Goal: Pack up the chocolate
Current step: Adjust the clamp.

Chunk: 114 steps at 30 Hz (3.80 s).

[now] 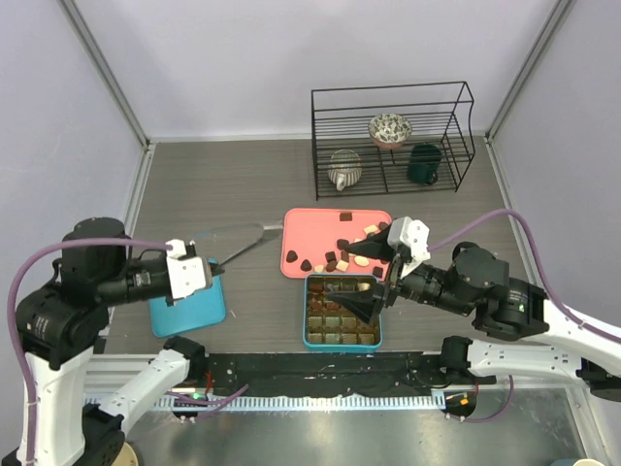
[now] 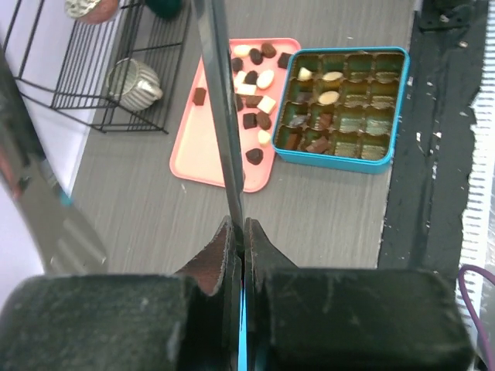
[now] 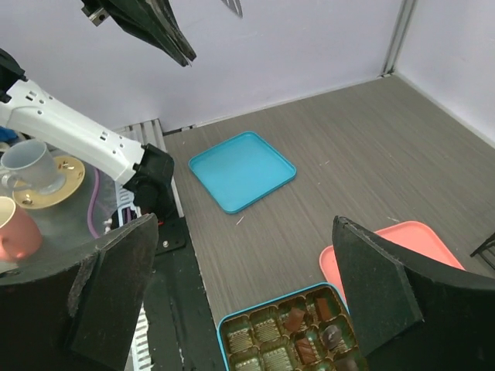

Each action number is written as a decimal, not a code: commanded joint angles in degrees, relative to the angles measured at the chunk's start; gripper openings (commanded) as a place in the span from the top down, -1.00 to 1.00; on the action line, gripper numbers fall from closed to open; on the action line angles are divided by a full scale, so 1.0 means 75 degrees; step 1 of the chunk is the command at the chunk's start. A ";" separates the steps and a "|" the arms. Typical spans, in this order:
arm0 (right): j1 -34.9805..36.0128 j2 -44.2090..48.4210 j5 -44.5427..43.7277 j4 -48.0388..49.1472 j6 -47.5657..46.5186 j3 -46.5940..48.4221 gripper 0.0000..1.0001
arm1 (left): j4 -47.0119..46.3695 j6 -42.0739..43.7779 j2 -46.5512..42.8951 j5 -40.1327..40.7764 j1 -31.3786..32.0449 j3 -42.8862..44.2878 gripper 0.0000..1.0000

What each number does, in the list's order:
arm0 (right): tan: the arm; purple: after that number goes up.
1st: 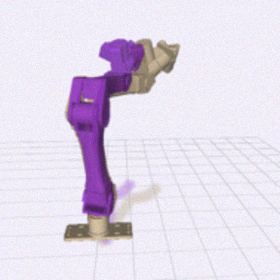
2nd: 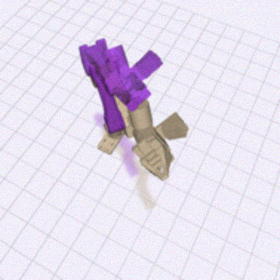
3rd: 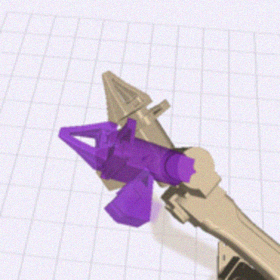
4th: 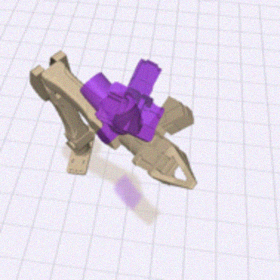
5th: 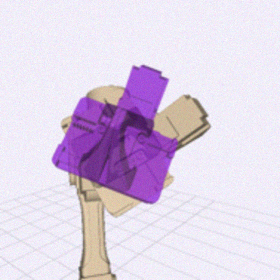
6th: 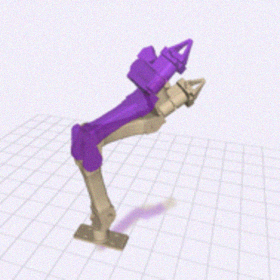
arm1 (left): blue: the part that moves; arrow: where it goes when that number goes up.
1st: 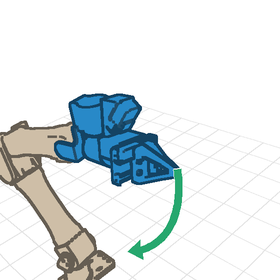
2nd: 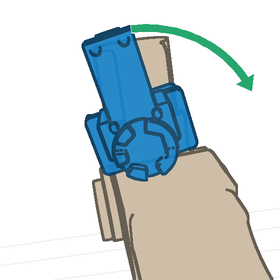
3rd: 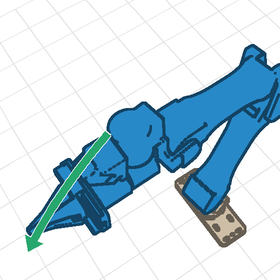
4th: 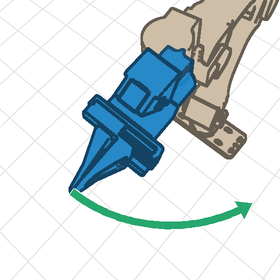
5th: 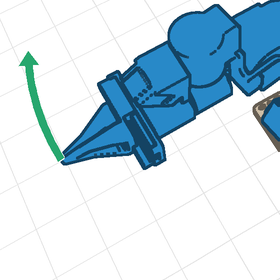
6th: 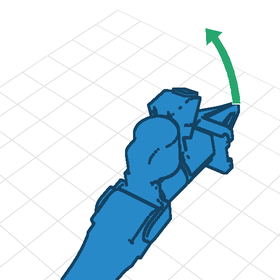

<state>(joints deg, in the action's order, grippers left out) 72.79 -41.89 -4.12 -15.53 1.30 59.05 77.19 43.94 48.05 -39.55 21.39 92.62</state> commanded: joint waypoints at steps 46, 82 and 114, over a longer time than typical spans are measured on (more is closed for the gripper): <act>-0.1597 -0.3379 0.4592 0.0817 -0.1650 0.2768 -0.99 | 0.2388 -0.0292 0.0015 -0.0891 0.0066 -0.2060 1.00; -0.1608 -0.4481 0.4897 0.2503 -0.1404 0.2909 -0.65 | 0.2388 -0.0644 0.0085 -0.1125 0.0160 -0.1767 1.00; -0.1585 -0.4434 0.4522 0.3254 -0.0947 0.2428 0.03 | 0.2388 -0.0961 -0.0055 -0.1019 0.0219 -0.1298 1.00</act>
<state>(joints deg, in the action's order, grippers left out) 60.97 -76.12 31.83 8.01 -5.89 77.93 78.52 37.45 48.66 -44.60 22.55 80.36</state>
